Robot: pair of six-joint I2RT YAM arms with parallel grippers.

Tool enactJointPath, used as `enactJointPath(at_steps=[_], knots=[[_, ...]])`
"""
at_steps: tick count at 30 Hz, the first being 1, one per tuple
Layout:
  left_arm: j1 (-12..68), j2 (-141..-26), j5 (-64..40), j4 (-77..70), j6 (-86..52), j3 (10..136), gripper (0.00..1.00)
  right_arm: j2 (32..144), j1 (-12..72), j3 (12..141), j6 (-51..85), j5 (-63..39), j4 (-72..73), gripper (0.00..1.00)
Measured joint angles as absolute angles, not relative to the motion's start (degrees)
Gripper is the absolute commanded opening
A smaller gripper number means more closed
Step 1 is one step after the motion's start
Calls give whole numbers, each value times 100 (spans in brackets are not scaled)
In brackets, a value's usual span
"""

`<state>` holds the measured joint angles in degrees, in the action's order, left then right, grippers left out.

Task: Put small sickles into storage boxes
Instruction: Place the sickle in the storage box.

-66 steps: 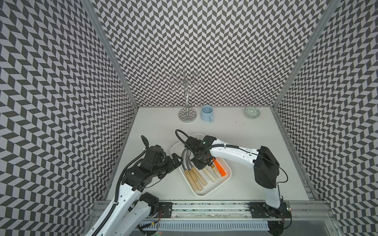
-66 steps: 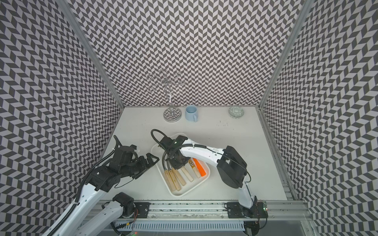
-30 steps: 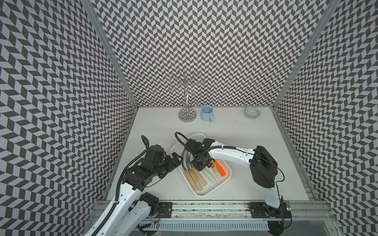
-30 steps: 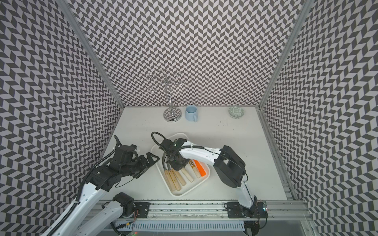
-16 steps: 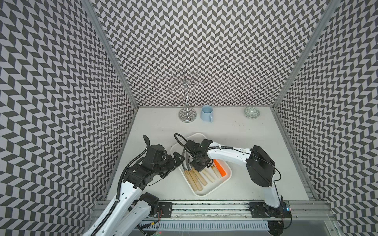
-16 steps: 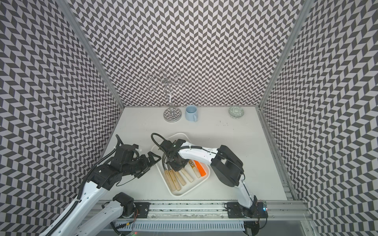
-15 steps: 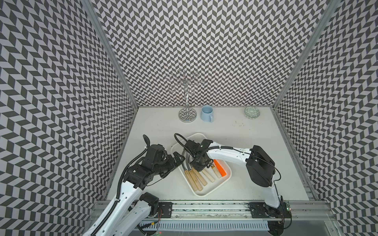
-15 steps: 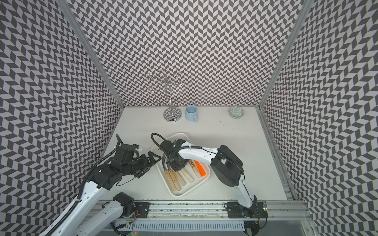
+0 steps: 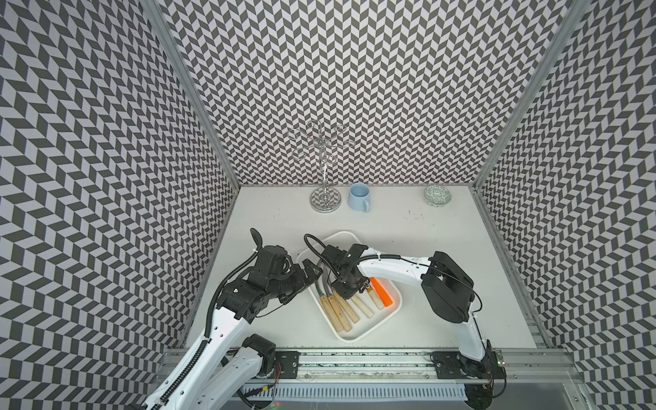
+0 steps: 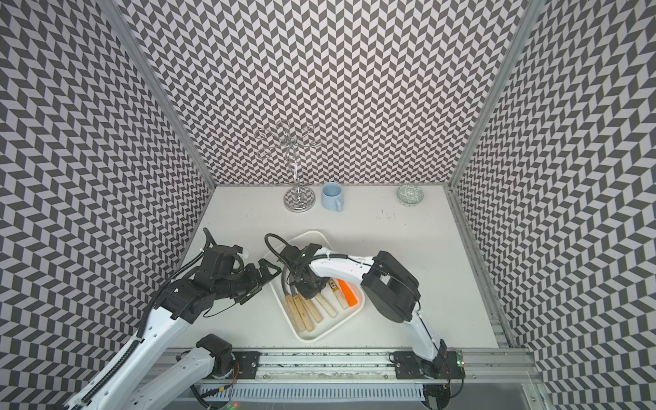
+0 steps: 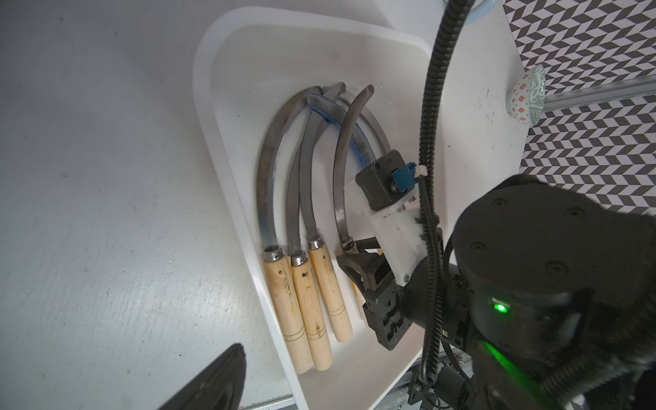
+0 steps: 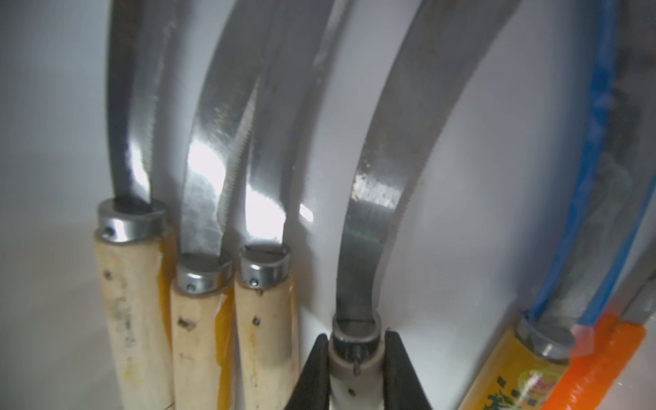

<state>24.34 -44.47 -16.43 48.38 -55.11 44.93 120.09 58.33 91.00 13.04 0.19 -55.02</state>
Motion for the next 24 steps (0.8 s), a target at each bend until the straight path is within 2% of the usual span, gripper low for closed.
enactJointPath(at_steps=[19,24], knots=[[2434,-4239,-1680,4801,-5671,4491,100,12014,5793,8984,1278,-132,-5411,17],[2434,-4209,-1669,4906,-5782,4491,100,12014,5780,8984,1236,-211,-5400,22]])
